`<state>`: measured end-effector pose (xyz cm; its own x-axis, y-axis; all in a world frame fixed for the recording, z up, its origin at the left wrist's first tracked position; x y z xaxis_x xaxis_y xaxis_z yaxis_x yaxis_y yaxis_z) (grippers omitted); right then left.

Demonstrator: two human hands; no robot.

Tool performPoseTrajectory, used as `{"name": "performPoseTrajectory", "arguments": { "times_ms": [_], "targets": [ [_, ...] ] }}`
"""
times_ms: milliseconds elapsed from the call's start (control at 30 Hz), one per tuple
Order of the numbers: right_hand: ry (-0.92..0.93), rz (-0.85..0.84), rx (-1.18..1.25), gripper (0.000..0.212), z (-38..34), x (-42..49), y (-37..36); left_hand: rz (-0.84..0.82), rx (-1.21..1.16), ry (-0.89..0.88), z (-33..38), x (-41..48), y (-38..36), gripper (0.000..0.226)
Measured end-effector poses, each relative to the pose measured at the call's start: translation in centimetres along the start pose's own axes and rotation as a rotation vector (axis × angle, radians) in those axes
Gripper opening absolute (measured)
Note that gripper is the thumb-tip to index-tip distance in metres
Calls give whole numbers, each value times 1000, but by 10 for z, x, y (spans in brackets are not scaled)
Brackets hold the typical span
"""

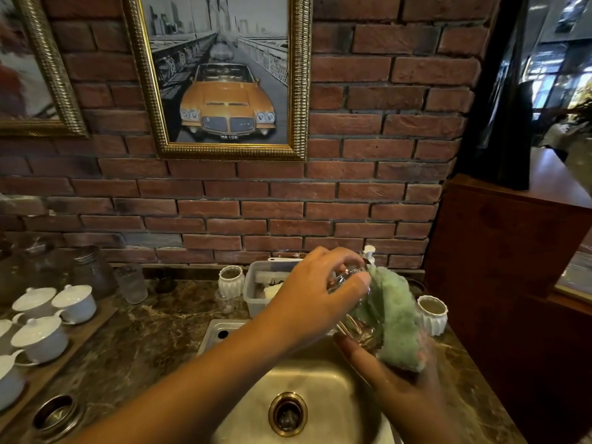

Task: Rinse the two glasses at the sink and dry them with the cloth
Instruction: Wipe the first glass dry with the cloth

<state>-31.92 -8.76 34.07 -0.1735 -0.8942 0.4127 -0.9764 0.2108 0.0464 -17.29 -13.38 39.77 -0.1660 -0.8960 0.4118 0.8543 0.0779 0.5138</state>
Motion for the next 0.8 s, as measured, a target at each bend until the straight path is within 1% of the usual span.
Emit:
{"name": "performPoseTrajectory", "arguments": {
  "times_ms": [67, 100, 133, 167, 200, 233, 267, 300, 333, 400, 467, 500, 533, 567, 633, 667, 733, 767, 800],
  "targets": [
    [160, -2, -185, 86, 2, 0, 2, 17, -6, 27, 2, 4, -5, 46],
    [196, 17, -220, 86, 1, -1, 2, 29, -5, 25, 2, 6, -7, 42],
    [208, 35, -191, 85, 1, -1, 2, 44, -2, 16, 3, 6, -8, 38],
    [182, 51, -142, 83, 2, -2, 2, 57, 0, 0, 4, 6, -9, 35],
    [117, 61, -64, 80, 0, -2, 1, 61, -3, -24, 5, 6, -9, 34],
    [5, 49, 46, 76, -1, -3, -1, 53, -13, -59, 7, 5, -9, 36],
    [-145, 33, 178, 75, -2, -4, -2, 37, -24, -102, 7, 5, -7, 39],
    [-278, 0, 303, 78, 0, -5, -3, 13, -24, -147, 7, 5, -5, 42],
    [-381, -23, 412, 86, 0, -5, -4, -24, -20, -189, 8, 5, -1, 45],
    [-544, -80, 623, 98, -1, -10, -7, -113, -43, -251, 10, 5, 5, 47],
    [-633, -129, 831, 91, -6, -13, -13, -147, -95, -282, 11, 5, 9, 48],
    [-642, -138, 944, 89, -6, -14, -16, -147, -114, -287, 11, 5, 10, 48],
    [-646, -133, 1027, 89, -7, -14, -18, -146, -122, -289, 10, 5, 11, 49],
    [-658, -132, 1055, 89, -3, -13, -20, -146, -118, -292, 8, 5, 12, 49],
    [-646, -141, 990, 92, -5, -14, -19, -155, -92, -286, 4, 5, 14, 51],
    [-634, -141, 940, 89, -11, -14, -17, -154, -76, -280, 3, 5, 15, 51],
    [-593, -136, 831, 71, -10, -12, -14, -128, -48, -260, 1, 6, 17, 50],
    [-568, -137, 700, 62, -7, -10, -14, -105, -38, -241, 1, 5, 17, 49],
    [-542, -122, 535, 63, -4, -10, -14, -78, -31, -211, 2, 5, 16, 47]
  ]
}}
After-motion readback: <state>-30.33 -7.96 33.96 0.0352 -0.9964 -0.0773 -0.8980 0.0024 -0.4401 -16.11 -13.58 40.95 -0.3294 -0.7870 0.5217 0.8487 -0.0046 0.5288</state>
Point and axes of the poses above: each hand's wrist, its own x-axis towards the middle knuckle, its own y-axis out of the back of the hand, z = x × y, the point moved 1 cm from there along x, towards the middle knuckle, and after that the axes turned 8 degrees about z, right-handed, at the moved point
